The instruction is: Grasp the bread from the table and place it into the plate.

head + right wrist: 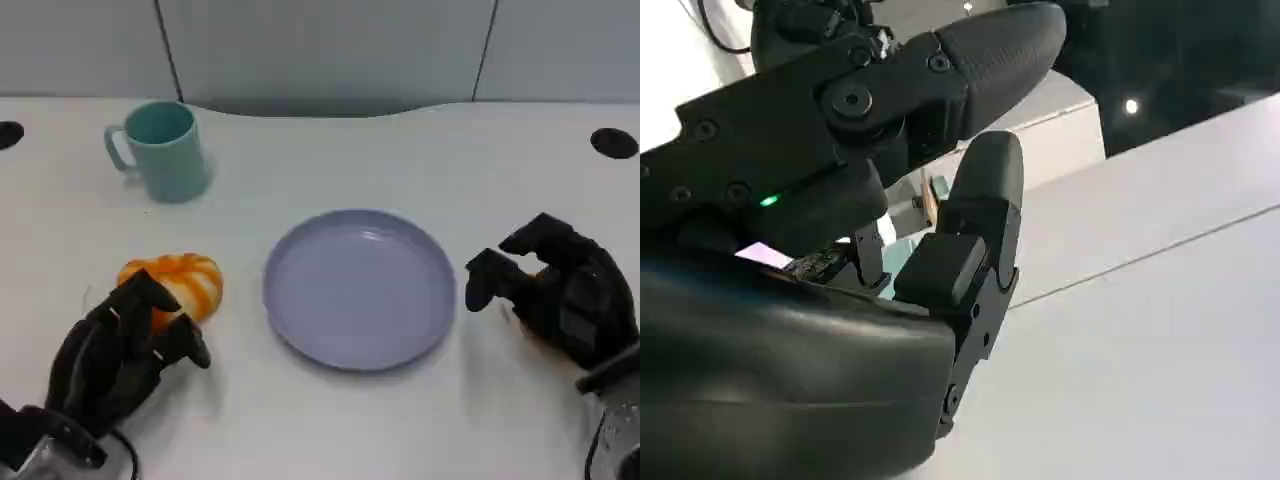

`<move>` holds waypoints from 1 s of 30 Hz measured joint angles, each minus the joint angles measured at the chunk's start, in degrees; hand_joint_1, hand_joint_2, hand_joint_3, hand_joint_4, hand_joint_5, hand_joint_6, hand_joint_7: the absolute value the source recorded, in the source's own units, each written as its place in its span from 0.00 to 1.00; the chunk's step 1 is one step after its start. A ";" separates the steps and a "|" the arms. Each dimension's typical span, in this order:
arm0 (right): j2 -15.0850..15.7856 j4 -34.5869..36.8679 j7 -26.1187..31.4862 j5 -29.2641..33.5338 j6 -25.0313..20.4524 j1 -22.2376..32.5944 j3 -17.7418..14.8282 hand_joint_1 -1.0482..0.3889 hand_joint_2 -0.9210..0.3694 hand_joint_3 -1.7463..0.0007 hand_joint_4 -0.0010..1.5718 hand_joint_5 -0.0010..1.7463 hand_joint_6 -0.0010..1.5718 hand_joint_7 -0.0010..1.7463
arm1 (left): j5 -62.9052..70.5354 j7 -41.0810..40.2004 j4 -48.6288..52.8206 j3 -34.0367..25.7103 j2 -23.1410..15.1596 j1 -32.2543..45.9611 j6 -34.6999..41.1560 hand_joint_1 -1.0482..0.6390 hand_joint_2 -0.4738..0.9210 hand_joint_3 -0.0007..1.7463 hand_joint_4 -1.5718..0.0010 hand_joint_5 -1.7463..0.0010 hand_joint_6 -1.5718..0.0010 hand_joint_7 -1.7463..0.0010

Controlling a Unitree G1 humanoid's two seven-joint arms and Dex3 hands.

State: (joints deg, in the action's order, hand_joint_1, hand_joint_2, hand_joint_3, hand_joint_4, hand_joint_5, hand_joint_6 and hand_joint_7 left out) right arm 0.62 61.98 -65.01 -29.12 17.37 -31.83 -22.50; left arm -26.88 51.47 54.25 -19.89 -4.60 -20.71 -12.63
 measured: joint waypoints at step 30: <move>-0.43 1.88 -0.90 0.41 3.87 -0.30 -1.34 0.39 0.03 1.00 0.47 0.81 0.61 0.33 | 0.94 -0.99 1.10 0.36 -0.23 -0.47 -0.81 0.14 1.00 0.19 0.56 0.00 0.65 0.11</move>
State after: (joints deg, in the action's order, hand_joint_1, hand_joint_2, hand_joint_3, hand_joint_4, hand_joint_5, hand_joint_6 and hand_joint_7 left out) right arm 0.19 63.85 -65.91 -28.71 21.24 -32.13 -23.84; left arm -25.94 50.48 55.35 -19.53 -4.83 -21.18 -13.44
